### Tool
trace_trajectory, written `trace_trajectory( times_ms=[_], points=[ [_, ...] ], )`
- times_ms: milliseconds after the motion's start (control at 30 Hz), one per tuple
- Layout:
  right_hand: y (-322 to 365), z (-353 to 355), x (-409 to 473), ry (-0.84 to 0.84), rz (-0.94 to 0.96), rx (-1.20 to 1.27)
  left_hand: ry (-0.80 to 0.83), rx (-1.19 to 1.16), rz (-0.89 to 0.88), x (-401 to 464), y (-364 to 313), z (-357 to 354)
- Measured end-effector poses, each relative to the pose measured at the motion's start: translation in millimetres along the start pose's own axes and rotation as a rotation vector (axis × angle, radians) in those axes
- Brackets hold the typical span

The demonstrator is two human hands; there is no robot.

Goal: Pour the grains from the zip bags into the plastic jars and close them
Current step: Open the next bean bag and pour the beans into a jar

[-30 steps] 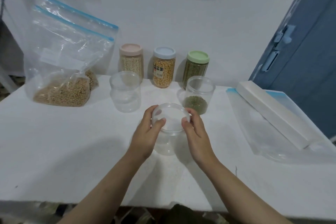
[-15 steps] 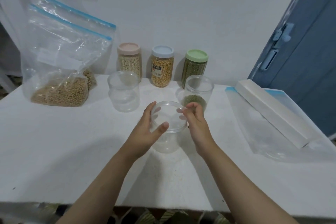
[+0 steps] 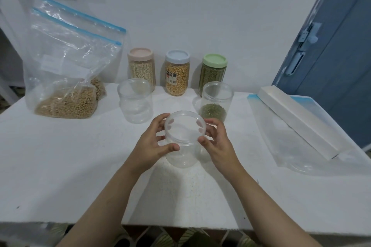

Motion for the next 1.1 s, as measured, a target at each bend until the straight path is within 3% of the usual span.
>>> trace_trajectory(
  times_ms=[167, 400, 600, 767, 933, 1100],
  points=[
    [2.3, -9.4, -4.5, 0.048, 0.028, -0.074, 0.007, -0.026, 0.002, 0.6, 0.0, -0.7],
    [-1.9, 7.8, -3.0, -0.035, -0.027, 0.092, 0.014, -0.063, 0.02, -1.0, 3.0, -4.2],
    [5.0, -6.7, -5.2, 0.046, -0.02, -0.019, 0.005, -0.072, 0.014, -1.6, 2.7, -7.6],
    [5.8, 10.0, -5.7, -0.037, -0.008, 0.021, 0.012, -0.088, 0.024, -1.1, 4.3, -8.1],
    [6.9, -1.7, -5.6, 0.062, 0.013, -0.083, 0.017, -0.086, 0.028, 0.0, 4.6, -9.4],
    [1.8, 11.6, -4.5, 0.026, -0.001, 0.055, 0.013, -0.092, 0.031, -0.3, 3.3, -9.4]
  ],
)
Point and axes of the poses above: each hand's wrist, its own x-axis towards the middle knuckle, its own z-axis out of the back of the hand, y = z × x, the point moved 5 cm from there along x, towards the middle knuckle, and after that the axes turned 2 degrees about y, right-handed, at the moved point
